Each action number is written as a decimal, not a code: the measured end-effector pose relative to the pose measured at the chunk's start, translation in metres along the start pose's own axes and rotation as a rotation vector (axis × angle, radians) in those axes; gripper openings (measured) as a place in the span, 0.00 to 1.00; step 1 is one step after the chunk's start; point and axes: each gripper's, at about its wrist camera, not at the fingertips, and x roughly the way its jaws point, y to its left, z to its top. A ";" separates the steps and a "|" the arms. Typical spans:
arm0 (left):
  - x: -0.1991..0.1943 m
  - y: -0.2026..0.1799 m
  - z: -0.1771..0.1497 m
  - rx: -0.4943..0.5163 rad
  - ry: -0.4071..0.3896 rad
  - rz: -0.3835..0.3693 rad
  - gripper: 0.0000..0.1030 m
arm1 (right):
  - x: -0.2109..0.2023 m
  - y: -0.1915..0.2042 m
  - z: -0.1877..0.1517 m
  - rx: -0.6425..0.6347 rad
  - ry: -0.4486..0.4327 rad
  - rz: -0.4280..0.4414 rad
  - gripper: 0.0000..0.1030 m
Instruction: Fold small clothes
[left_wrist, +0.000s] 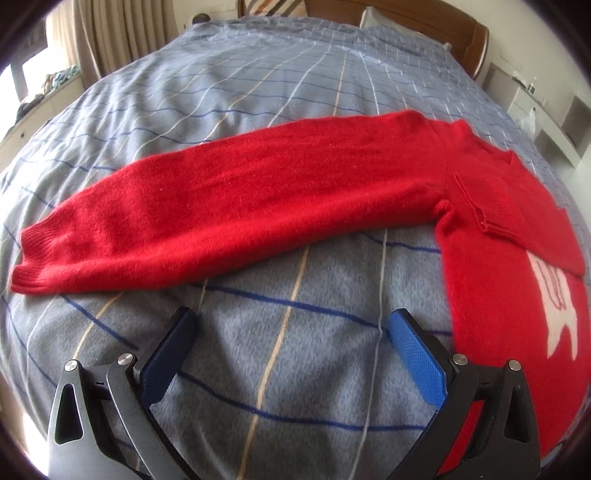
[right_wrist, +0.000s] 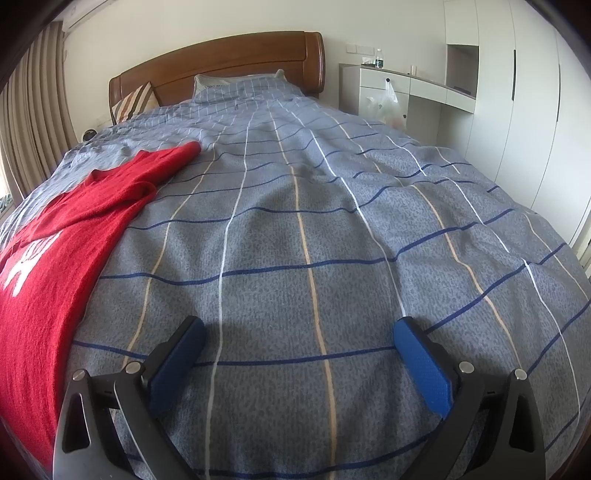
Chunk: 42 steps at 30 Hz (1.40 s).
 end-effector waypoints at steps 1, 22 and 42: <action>-0.009 -0.001 -0.002 0.011 0.003 -0.023 0.99 | 0.000 0.000 0.000 0.000 0.000 0.000 0.99; -0.023 0.220 0.025 -0.457 0.008 -0.073 0.69 | 0.000 0.000 0.000 0.000 0.000 0.000 0.99; -0.126 -0.045 0.177 0.048 -0.194 -0.348 0.05 | 0.001 -0.001 0.000 0.002 0.005 0.002 0.99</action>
